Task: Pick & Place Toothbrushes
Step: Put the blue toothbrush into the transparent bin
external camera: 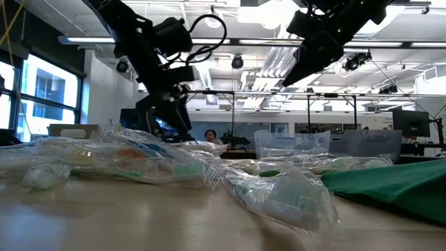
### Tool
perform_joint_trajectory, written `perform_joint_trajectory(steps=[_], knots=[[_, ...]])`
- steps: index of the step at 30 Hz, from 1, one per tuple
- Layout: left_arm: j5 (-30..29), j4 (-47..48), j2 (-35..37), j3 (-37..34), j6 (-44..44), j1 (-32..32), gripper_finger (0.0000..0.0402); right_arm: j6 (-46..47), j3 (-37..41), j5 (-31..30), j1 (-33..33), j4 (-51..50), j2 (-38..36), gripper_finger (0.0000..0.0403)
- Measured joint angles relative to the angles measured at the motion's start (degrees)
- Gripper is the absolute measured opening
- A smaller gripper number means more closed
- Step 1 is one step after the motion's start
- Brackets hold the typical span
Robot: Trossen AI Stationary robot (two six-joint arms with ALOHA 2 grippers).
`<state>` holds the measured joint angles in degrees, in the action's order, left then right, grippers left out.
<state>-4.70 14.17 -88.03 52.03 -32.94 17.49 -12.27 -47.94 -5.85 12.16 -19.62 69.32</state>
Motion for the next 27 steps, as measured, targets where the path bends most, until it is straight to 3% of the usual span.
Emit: perform_joint_trajectory(steps=[8, 15, 27], knots=[[1.3, 6.7, -0.2, 0.0, -3.3, 0.2, 0.0134, -0.5, 0.0, 0.0, 0.0, 0.0, 0.0, 0.0003], [5.3, 5.8, -3.0, 0.1, -1.9, 1.2, 0.0134, -1.5, 0.0, 0.0, 0.0, 0.3, 0.0, 0.0003], [5.6, 4.8, -4.3, 0.3, -2.7, 1.7, 0.0134, -1.5, 0.0, 0.0, 0.0, 0.3, 0.0, 0.0003]])
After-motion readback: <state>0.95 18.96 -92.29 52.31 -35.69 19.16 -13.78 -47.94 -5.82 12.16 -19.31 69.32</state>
